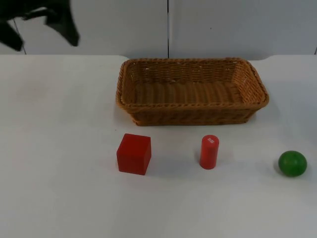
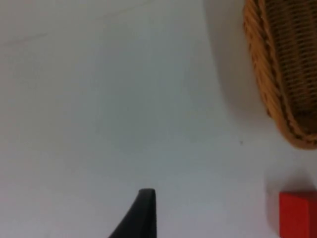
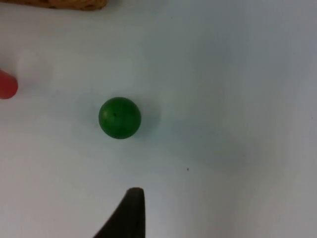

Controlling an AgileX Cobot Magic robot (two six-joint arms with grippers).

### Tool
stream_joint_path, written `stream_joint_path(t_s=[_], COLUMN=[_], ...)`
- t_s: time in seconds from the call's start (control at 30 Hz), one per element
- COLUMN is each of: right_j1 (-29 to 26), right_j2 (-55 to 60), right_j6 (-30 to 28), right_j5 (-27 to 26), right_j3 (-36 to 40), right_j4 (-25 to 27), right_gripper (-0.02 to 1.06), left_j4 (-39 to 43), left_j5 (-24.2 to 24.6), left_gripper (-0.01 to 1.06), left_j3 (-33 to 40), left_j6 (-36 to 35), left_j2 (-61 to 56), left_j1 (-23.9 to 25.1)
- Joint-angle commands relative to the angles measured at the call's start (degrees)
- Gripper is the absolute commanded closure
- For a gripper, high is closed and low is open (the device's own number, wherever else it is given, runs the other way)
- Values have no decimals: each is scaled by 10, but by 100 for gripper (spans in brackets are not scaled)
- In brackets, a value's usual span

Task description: Pick up the basket with the left hand and place the object to the left of the red cylinder into the basket with the right hand.

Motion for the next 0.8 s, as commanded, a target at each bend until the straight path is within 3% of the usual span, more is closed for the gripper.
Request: stream_joint_path(t_s=[0.0,0.1,0.17,0.43,0.6,0.77], right_j1=[-5,-5,-5,-5,-5,-5], right_j2=[1,1,1,1,1,1], right_j6=[1,1,1,1,1,1], right_j5=[-11,-11,-11,-11,-11,-11], right_j3=[-2,-2,-2,-2,-2,-2], right_j4=[-1,-1,-1,-1,-1,-1], right_gripper=[-1,-1,-1,-1,-1,-1], left_j4=[-9,-9,-9,-11,-14,-20], left_j5=[14,39,76,115,124,105], left_gripper=[9,9,9,9,9,9], left_j3=[-41,-105,-195,-376,-437,-448], left_j6=[-6,-22,-30,-79,-95,-93], left_j2=[40,96,170,327,387,420], left_j1=[-17,-36,-54,-71,-77,-81])
